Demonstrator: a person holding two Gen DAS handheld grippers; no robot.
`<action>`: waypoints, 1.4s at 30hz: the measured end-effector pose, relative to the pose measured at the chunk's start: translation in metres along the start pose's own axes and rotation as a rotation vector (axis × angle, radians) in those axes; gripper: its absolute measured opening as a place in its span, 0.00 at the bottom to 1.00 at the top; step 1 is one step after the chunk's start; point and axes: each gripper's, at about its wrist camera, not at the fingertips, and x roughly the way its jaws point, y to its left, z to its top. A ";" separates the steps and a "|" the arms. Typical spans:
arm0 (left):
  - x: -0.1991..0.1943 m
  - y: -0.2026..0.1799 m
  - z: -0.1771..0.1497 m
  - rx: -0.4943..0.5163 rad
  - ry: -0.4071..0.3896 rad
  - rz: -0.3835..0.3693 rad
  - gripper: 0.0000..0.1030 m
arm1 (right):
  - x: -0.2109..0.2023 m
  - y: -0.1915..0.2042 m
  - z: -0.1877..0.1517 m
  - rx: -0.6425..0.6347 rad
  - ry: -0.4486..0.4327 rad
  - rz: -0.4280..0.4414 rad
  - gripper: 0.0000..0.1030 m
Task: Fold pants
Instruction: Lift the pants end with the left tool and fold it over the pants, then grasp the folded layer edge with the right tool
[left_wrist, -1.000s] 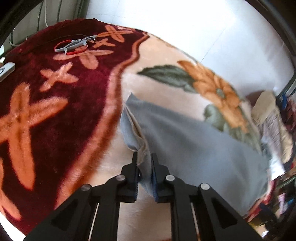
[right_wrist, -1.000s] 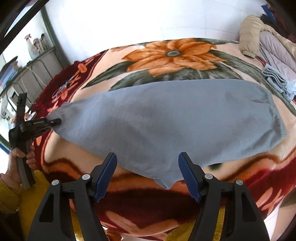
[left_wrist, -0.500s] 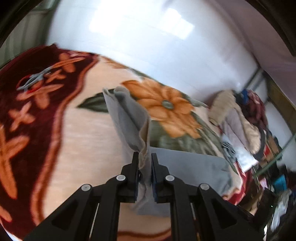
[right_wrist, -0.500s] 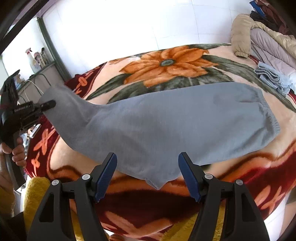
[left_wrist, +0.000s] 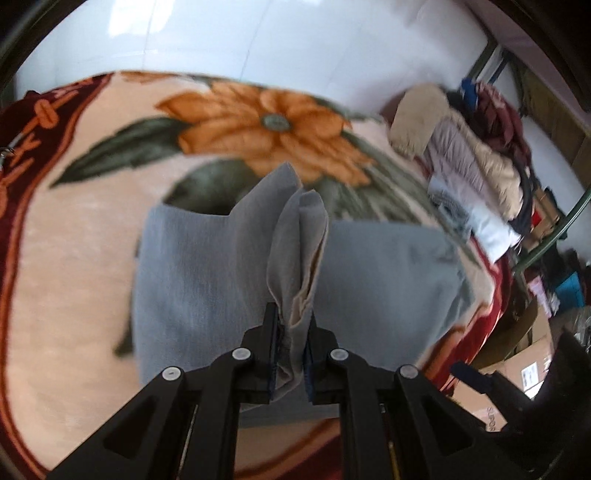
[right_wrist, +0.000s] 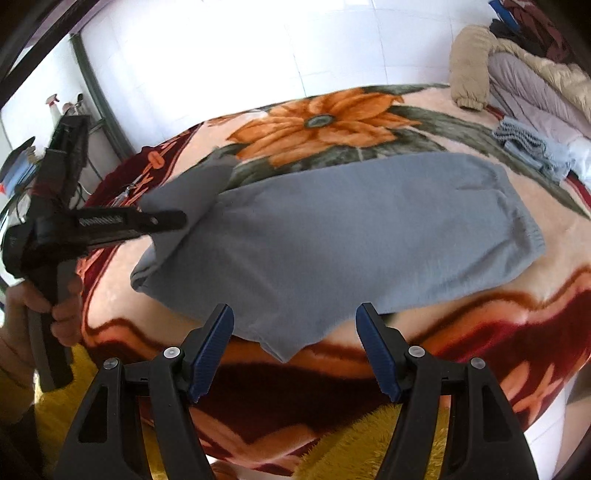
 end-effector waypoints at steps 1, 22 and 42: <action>0.008 -0.002 -0.002 0.007 0.019 0.010 0.11 | 0.002 -0.002 -0.001 0.005 0.006 0.002 0.68; -0.058 0.053 -0.035 -0.094 -0.073 0.120 0.50 | 0.037 0.029 0.034 0.045 0.109 0.108 0.68; -0.050 0.093 -0.066 -0.179 -0.059 0.106 0.50 | 0.102 0.075 0.060 -0.023 0.190 -0.074 0.62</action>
